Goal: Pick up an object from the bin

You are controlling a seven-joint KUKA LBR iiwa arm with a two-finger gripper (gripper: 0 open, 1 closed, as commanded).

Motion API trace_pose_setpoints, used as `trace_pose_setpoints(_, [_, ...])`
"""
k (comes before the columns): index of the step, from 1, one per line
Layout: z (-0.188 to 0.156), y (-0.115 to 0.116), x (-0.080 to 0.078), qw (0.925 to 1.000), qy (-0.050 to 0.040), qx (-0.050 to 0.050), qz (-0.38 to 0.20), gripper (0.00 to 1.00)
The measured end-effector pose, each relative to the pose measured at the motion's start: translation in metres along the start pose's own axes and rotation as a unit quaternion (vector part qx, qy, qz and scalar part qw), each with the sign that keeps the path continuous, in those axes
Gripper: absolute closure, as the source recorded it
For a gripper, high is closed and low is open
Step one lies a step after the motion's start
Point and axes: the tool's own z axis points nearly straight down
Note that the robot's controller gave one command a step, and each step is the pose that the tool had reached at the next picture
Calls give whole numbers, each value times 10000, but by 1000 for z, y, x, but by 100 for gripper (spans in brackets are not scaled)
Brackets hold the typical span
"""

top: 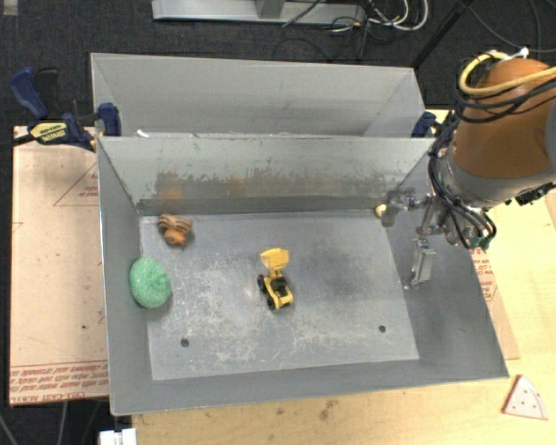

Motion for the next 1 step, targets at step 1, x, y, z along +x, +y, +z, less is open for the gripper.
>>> trace_pose_setpoints(1, [0, 0, 0, 10000, 0, 1, -1, 100])
